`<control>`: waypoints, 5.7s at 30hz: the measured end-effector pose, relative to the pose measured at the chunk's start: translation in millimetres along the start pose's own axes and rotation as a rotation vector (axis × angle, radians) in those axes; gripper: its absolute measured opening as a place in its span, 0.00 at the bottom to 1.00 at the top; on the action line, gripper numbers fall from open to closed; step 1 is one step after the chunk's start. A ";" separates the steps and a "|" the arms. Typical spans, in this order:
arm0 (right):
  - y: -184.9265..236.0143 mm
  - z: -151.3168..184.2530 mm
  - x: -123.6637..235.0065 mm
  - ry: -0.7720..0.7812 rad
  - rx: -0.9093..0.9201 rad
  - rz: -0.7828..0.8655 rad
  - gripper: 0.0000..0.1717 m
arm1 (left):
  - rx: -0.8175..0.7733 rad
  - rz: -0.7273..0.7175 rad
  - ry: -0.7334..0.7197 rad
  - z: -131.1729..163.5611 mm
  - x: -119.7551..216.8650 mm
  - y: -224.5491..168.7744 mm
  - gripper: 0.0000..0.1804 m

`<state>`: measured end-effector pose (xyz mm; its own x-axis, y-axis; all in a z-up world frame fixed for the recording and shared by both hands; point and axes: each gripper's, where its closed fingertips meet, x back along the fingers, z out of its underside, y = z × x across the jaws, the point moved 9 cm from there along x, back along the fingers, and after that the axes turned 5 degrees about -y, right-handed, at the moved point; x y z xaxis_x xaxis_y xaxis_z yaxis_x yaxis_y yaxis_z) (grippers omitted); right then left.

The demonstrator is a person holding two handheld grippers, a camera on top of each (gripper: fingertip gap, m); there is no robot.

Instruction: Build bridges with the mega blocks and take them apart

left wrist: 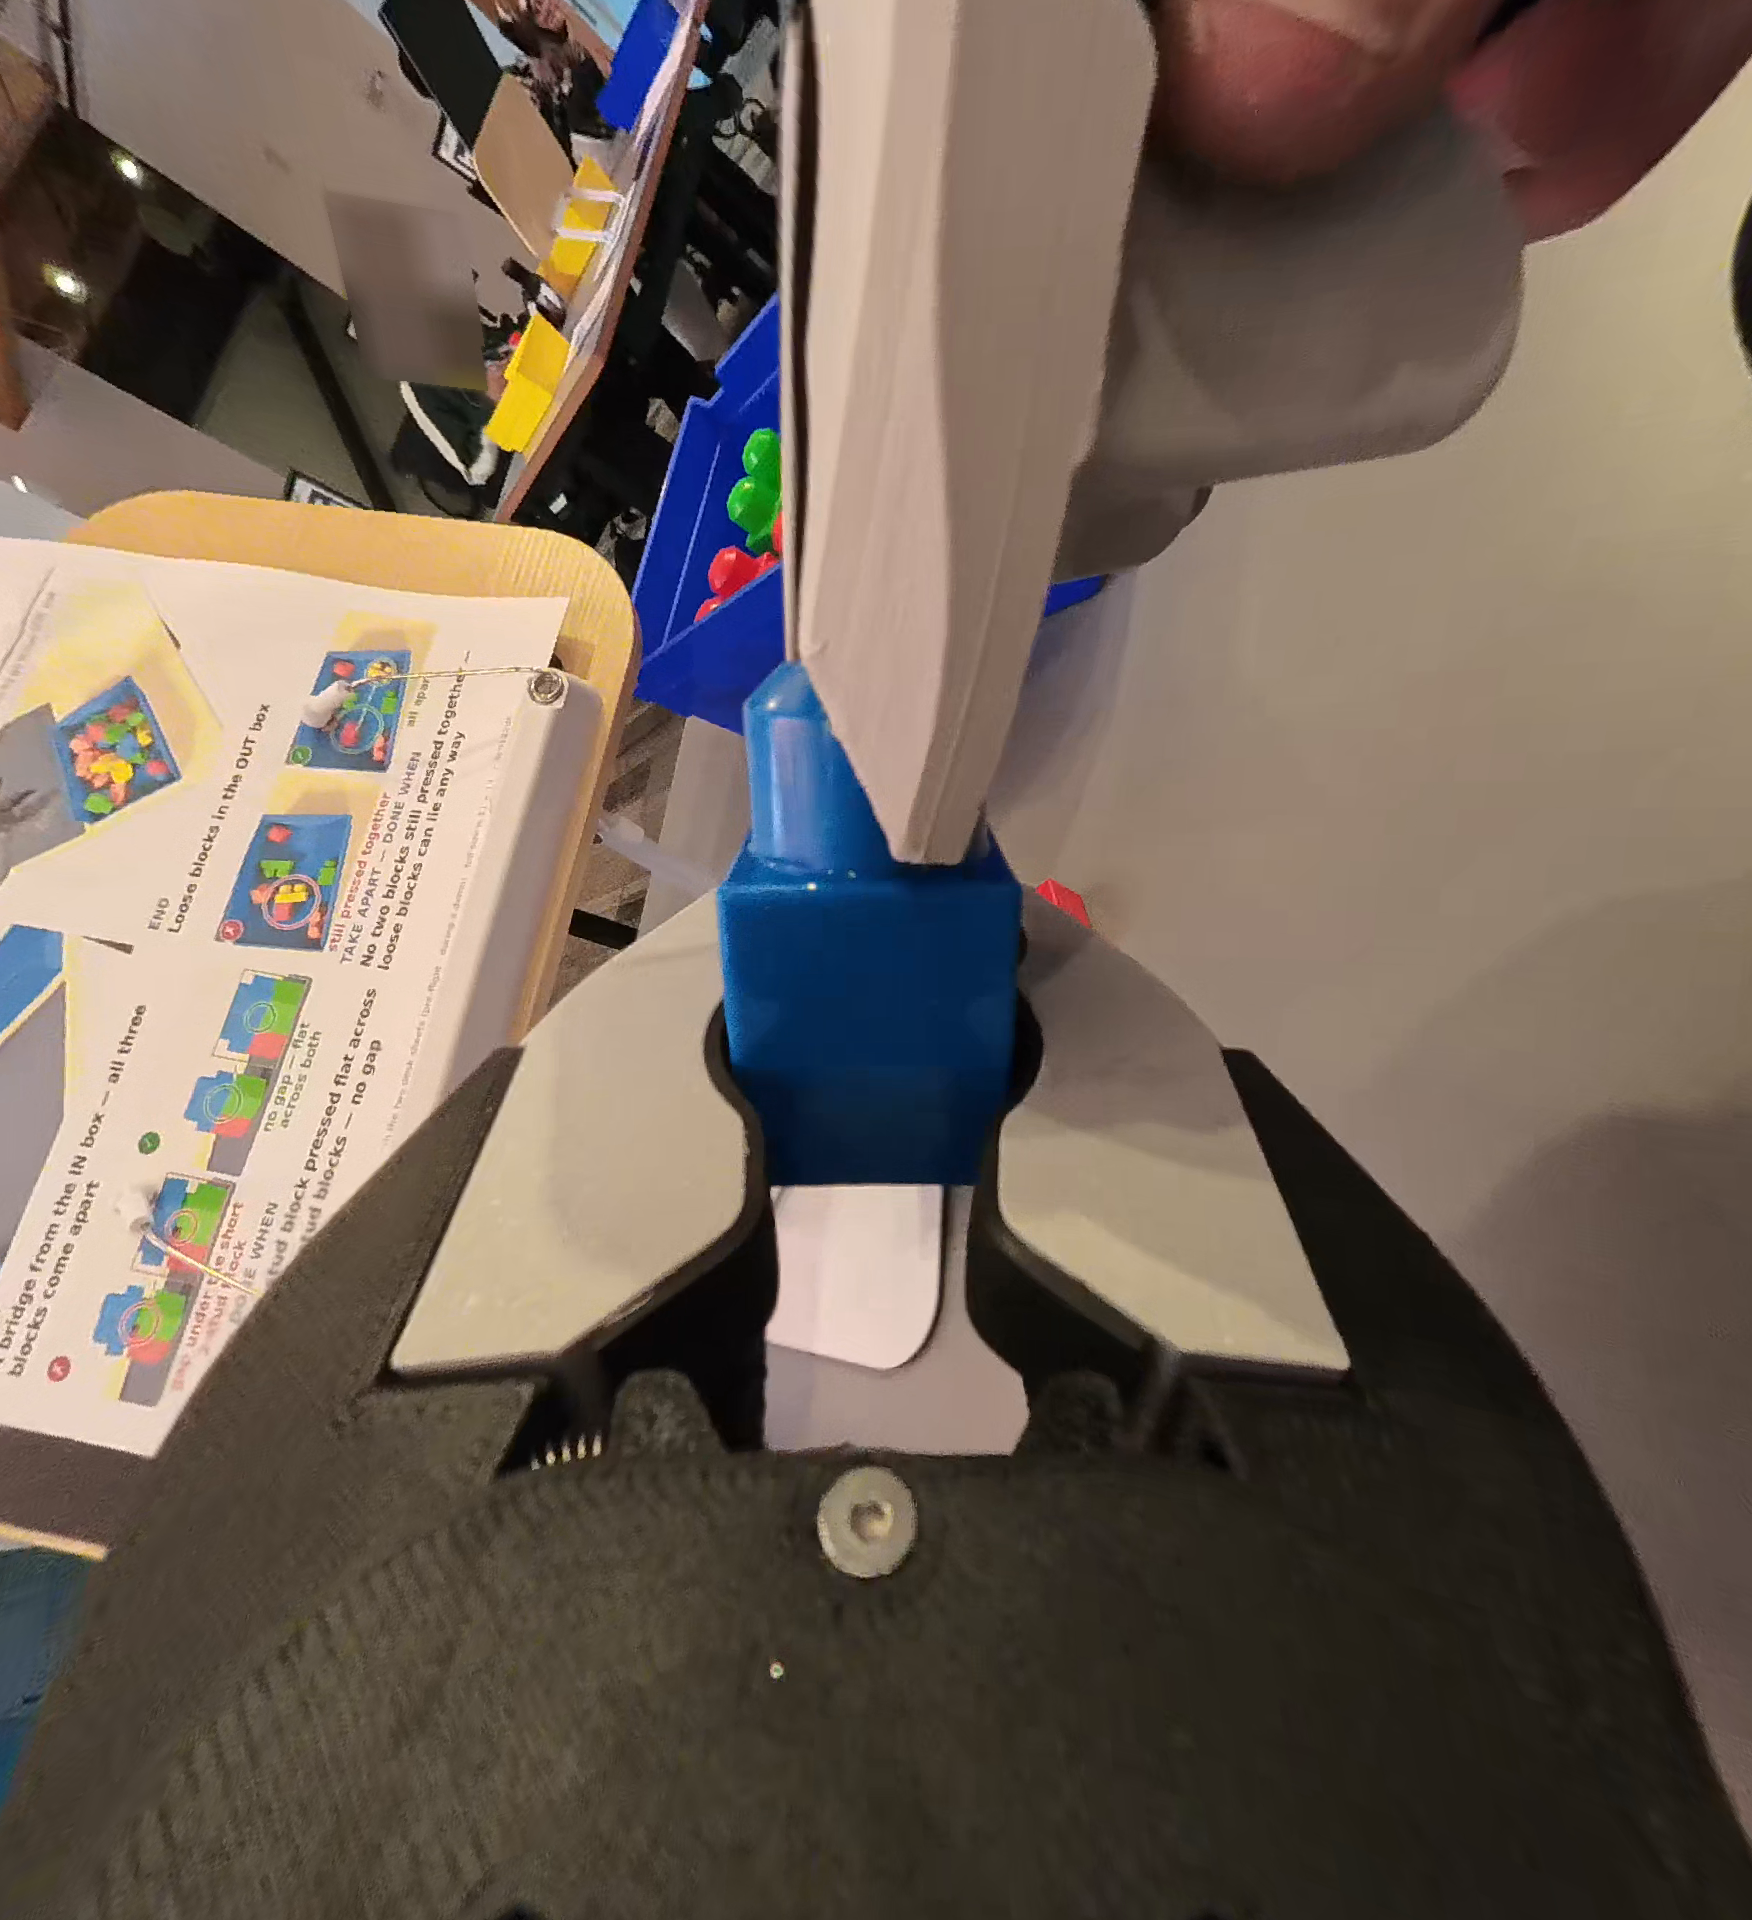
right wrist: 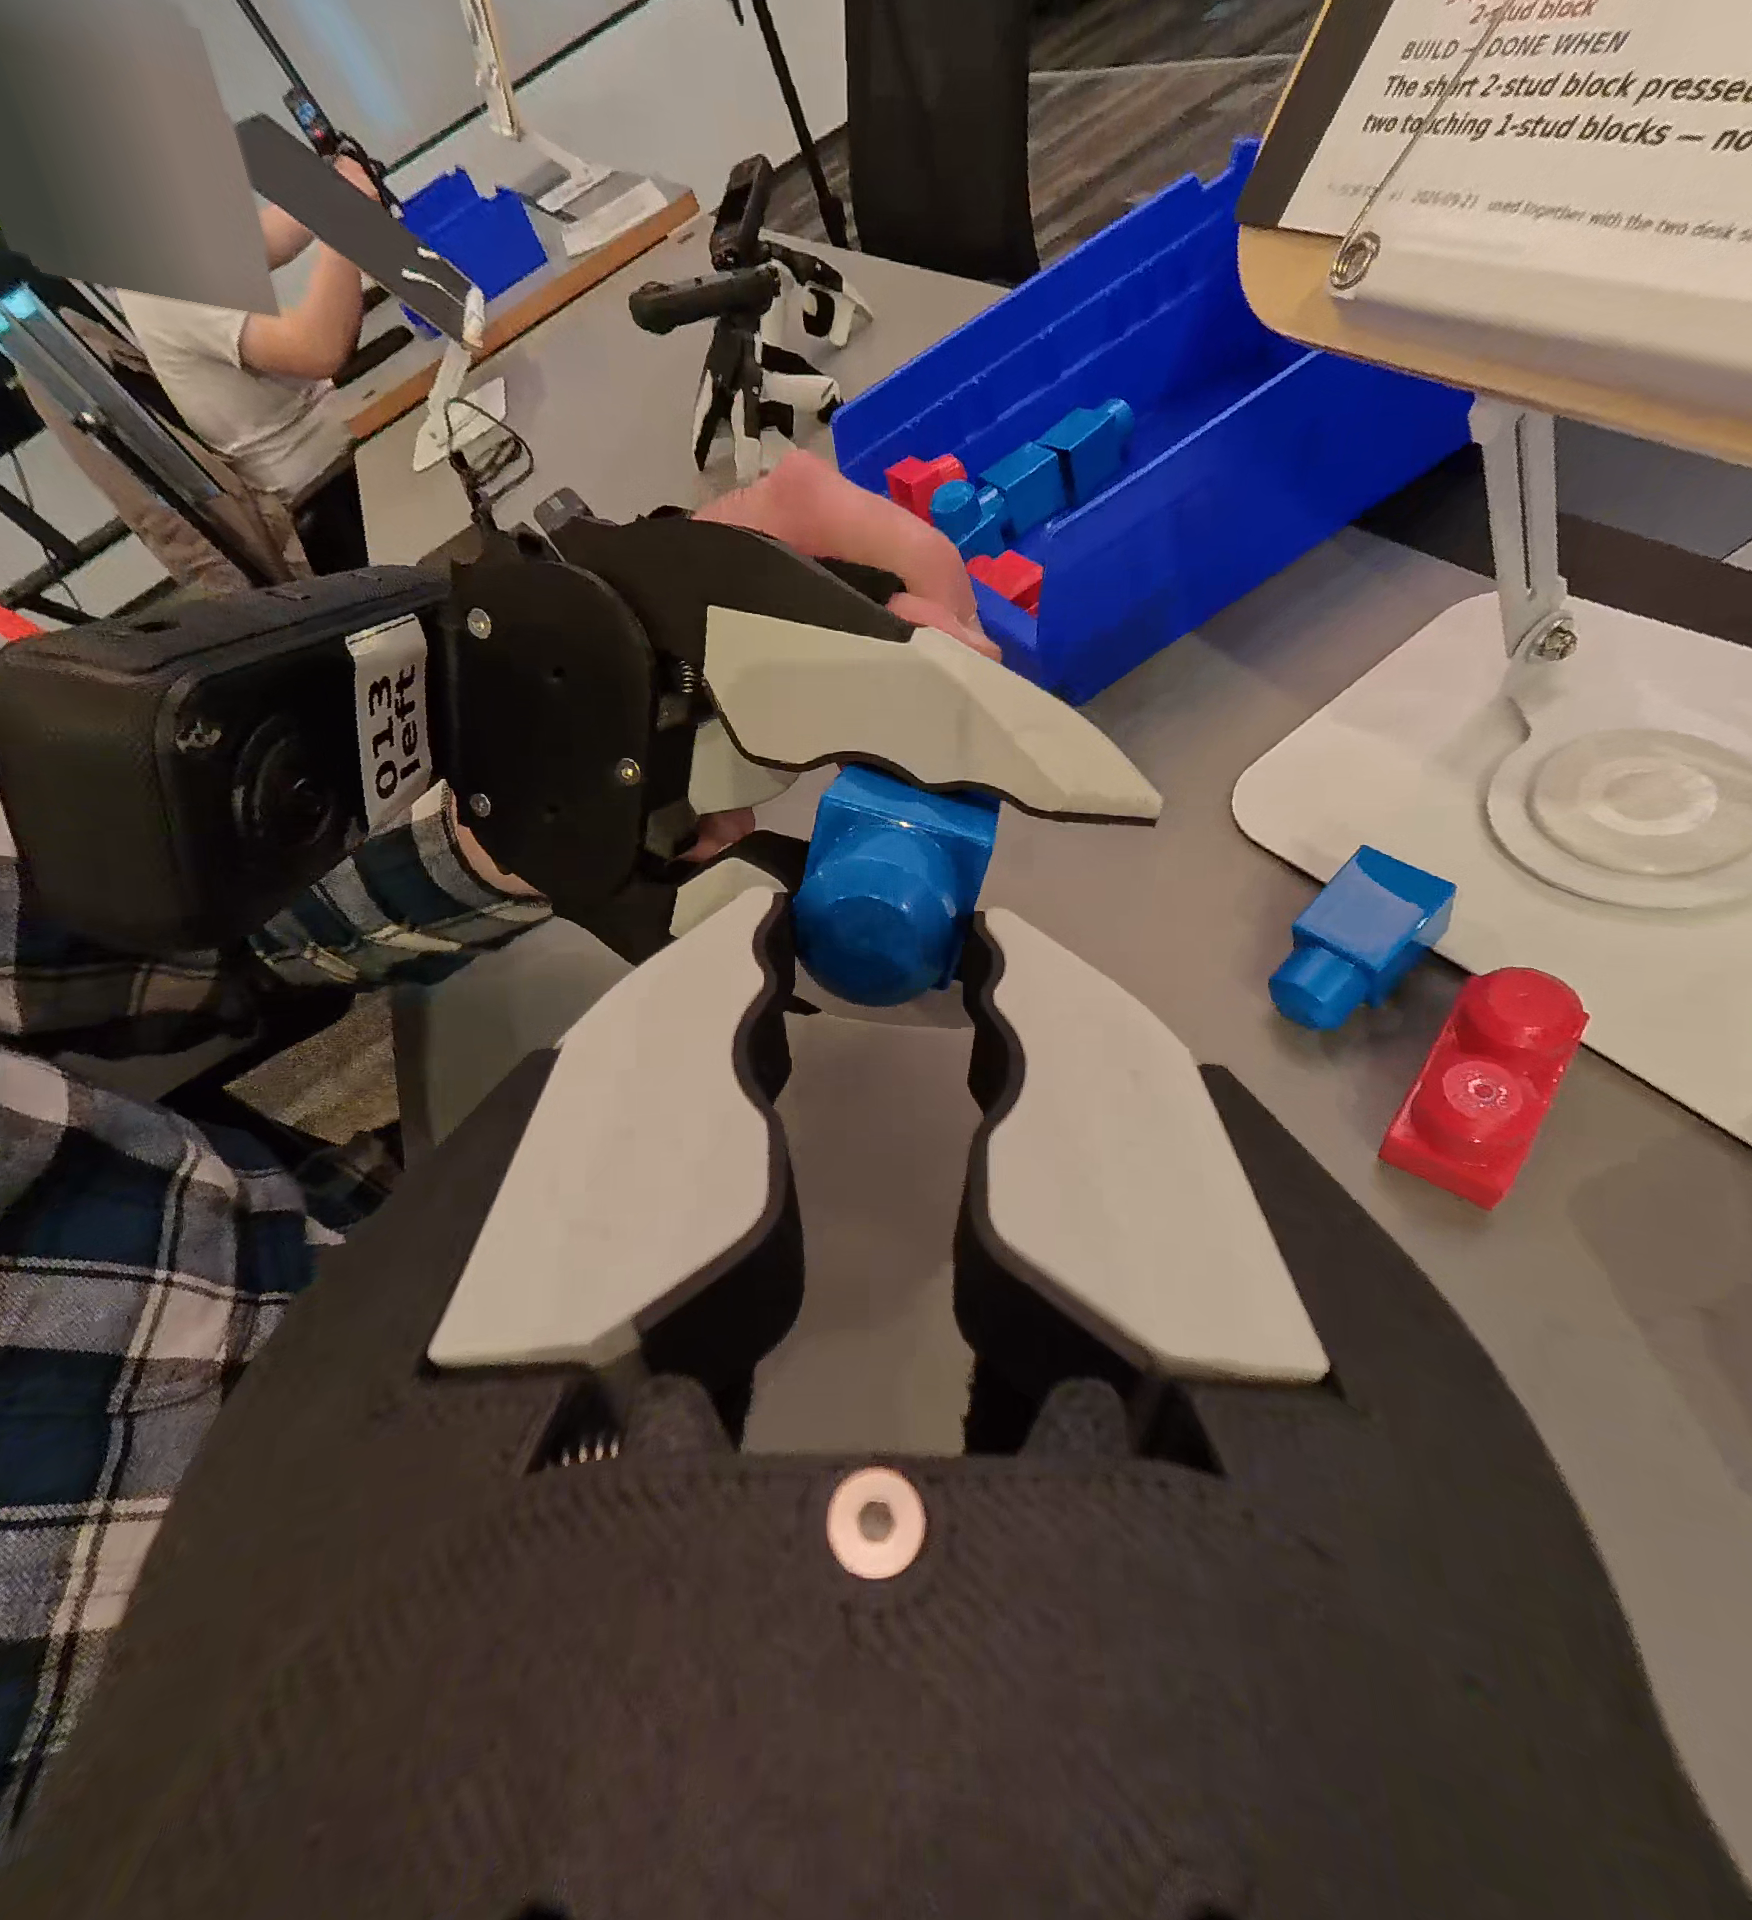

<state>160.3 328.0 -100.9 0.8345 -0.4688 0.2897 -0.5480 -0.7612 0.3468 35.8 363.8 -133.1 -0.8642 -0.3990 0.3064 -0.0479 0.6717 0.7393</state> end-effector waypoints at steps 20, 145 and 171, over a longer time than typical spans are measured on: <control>-97.9 41.8 -109.0 0.440 0.132 0.447 0.38 | 0.308 -0.139 0.004 73.6 34.1 25.8 0.22; 14.3 -27.9 10.0 0.638 -0.001 0.036 0.21 | -0.054 -0.051 -0.297 14.1 34.3 0.4 0.29; -11.5 108.8 -55.6 1.981 1.356 -0.043 0.21 | 0.559 0.367 -0.194 83.9 23.3 -8.3 0.29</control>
<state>126.5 314.1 -218.0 -0.6240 -0.2636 0.7356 0.4622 -0.8835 0.0755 -26.0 401.4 -182.4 -0.9453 -0.0005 0.3262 0.0592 0.9831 0.1731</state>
